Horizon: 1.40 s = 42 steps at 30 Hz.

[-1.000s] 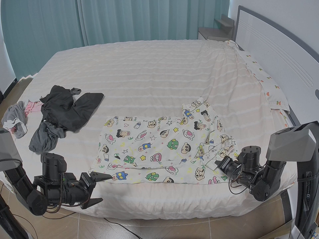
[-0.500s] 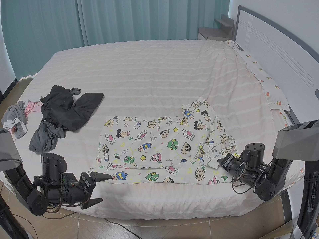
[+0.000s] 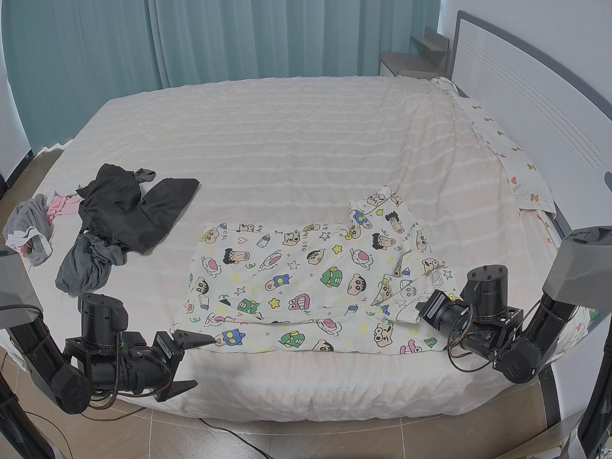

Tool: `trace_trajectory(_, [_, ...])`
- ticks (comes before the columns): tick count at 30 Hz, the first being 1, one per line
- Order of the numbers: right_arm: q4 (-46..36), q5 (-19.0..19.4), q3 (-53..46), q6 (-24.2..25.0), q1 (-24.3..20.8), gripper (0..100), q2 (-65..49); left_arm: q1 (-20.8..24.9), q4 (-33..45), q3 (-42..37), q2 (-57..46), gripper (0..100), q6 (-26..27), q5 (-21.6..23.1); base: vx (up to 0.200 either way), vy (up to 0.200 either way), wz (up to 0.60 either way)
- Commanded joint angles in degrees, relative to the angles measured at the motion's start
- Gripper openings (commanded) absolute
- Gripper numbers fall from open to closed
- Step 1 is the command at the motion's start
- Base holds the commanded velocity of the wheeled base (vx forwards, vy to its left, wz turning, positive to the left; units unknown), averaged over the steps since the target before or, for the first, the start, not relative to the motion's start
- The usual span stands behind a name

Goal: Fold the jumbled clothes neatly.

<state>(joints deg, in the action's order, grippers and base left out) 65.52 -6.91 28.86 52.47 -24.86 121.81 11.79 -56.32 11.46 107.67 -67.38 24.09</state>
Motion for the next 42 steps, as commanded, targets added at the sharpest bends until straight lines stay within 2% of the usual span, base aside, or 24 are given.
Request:
trace_trajectory(1, [-0.22,-0.47,-0.2,0.09,-0.46,0,-1.93,-0.01,-0.02,-0.03,0.09,100,-0.03,-0.01,0.0,0.0,0.0])
trace_trajectory(12, [-0.13,-3.46,-3.98,0.18,-3.44,0,-1.22,-0.01,-0.02,-0.03,0.09,100,-0.03,-0.01,0.0,0.0,0.0])
trace_trajectory(20, [-0.05,-3.63,-6.09,0.27,-5.29,0,-0.78,-0.01,-0.02,-0.03,0.09,100,-0.03,-0.01,0.0,0.0,0.0])
trace_trajectory(24, [-0.05,-4.69,-6.79,2.2,-6.87,0,-0.17,-0.01,-0.02,-0.03,0.09,100,-0.03,-0.01,0.0,0.0,0.0])
trace_trajectory(35, [0.57,-4.69,-6.79,2.81,-6.43,0,2.38,-0.01,-0.02,-0.03,0.17,100,0.05,-0.09,0.0,0.0,0.0])
trace_trajectory(36, [0.66,-4.69,-7.06,2.9,-6.43,100,2.29,-0.01,-0.02,-0.03,0.17,100,0.05,-0.09,0.0,0.0,0.0])
trace_trajectory(42, [4.96,-4.95,-10.31,2.46,-6.7,100,1.68,-0.01,-0.02,-0.03,0.44,100,0.05,-0.09,0.0,0.0,0.0])
